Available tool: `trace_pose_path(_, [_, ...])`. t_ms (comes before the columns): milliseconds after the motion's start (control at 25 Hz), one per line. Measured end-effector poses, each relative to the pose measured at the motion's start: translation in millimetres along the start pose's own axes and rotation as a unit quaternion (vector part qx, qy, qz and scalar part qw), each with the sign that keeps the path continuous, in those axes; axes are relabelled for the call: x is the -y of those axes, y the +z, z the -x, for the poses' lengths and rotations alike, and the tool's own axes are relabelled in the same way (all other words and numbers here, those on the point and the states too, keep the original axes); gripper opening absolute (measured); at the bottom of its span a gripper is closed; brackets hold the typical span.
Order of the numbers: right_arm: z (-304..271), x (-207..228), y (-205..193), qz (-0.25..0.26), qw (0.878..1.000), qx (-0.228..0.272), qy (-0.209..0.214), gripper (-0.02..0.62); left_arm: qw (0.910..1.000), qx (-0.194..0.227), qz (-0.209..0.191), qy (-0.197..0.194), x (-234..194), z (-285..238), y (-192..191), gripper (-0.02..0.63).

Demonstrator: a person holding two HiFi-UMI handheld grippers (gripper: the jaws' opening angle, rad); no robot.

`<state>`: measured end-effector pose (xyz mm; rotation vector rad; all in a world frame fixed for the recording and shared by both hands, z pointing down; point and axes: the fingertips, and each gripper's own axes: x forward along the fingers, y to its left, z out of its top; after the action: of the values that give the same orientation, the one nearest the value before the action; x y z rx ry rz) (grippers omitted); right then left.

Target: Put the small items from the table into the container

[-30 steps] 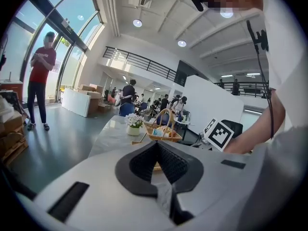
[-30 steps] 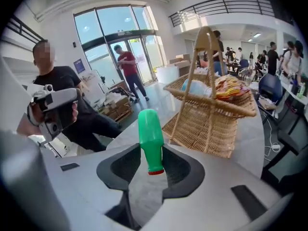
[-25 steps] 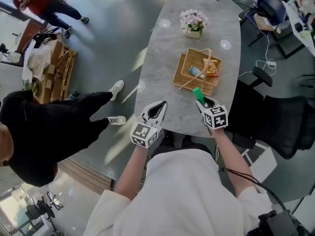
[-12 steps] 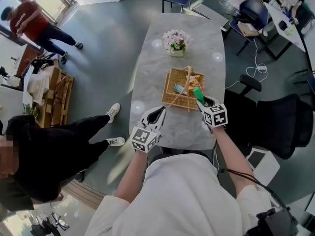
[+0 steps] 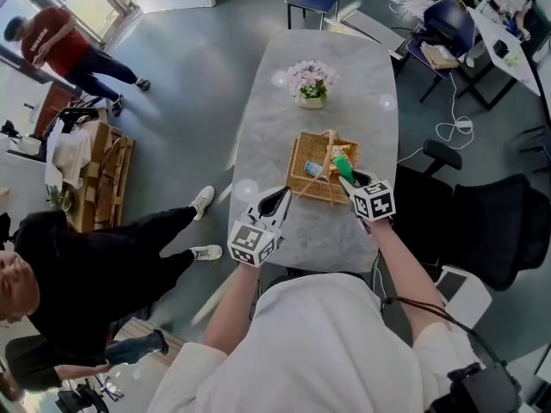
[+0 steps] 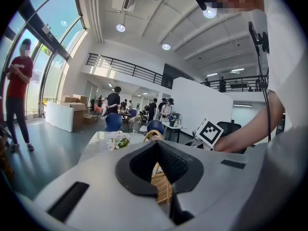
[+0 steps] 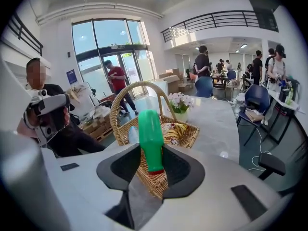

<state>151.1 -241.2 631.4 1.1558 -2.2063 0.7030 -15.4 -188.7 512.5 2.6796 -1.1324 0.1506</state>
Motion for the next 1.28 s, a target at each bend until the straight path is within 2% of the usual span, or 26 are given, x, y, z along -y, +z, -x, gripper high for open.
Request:
trace_pose_path(280, [-14, 5, -3, 0.01, 1.0, -0.01, -0.004, 0.15, 0.9999, -0.006, 0.006, 0.007, -7, -5, -6, 0.006])
trace_pose_path(800, [-4, 6, -4, 0.014, 1.0, 0.005, -0.001, 0.152, 1.0, 0.0, 0.005, 0.005, 1, -13, -3, 0.006])
trace_pose_path(1040, [5, 5, -1, 0.011, 1.0, 0.023, -0.008, 0.152, 1.0, 0.004, 0.001, 0.004, 5, -8, 0, 0.006])
trace_pose_path(1280, [27, -2, 13, 0.017, 0.997, 0.067, -0.02, 0.149, 0.9999, 0.011, -0.002, -0.001, 11, 2, 7, 0.006])
